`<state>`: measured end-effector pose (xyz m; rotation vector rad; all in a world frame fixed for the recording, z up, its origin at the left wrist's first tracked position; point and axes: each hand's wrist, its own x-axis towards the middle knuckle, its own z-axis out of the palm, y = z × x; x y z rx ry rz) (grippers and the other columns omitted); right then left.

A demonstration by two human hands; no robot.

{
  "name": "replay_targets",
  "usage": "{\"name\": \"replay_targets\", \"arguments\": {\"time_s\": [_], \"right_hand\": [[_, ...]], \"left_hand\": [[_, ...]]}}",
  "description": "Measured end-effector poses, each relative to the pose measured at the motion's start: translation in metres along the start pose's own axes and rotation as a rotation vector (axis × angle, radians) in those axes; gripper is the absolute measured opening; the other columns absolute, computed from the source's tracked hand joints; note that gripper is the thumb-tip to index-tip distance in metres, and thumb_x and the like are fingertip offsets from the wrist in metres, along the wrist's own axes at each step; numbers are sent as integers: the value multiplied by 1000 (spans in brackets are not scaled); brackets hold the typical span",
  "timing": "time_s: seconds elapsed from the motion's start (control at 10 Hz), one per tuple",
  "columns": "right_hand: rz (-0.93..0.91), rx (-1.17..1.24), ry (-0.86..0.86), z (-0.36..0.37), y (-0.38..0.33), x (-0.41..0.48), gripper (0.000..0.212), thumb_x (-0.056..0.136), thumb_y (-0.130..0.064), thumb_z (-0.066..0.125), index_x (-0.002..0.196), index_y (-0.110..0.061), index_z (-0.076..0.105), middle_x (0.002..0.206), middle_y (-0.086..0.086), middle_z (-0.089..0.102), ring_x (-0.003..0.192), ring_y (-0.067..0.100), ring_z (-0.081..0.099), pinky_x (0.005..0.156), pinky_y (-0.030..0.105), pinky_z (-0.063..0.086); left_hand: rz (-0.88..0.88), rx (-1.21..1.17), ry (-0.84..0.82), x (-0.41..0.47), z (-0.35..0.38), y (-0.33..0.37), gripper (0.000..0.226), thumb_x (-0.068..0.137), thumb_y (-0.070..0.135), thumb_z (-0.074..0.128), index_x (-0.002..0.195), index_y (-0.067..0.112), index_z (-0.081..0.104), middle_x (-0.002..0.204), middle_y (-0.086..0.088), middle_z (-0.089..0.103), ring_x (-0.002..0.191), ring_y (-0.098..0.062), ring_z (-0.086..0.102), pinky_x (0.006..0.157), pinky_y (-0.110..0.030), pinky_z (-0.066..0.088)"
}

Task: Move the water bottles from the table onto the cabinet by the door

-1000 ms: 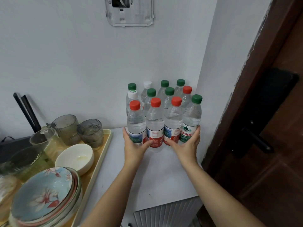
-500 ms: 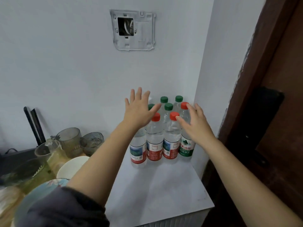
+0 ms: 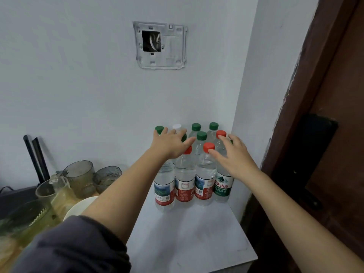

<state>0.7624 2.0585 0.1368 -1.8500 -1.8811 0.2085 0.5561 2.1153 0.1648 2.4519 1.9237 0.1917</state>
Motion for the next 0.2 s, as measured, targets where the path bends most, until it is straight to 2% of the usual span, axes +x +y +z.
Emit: {"name": "replay_targets", "arguments": {"time_s": [0.1, 0.2], "right_hand": [[-41, 30, 25, -18, -15, -2, 79, 86, -73, 39, 152, -32, 25, 162, 4, 20, 149, 23, 14, 118, 54, 20], [-219, 660, 96, -61, -48, -23, 61, 91, -47, 62, 143, -24, 42, 148, -3, 47, 134, 7, 43, 110, 36, 38]], "left_hand": [[8, 2, 8, 1, 1, -1, 71, 92, 70, 11, 153, 34, 17, 160, -2, 24, 148, -31, 12, 117, -58, 6], [12, -32, 5, 4, 3, -2, 70, 92, 69, 12, 153, 34, 17, 160, -2, 24, 148, -31, 13, 117, -56, 7]]}}
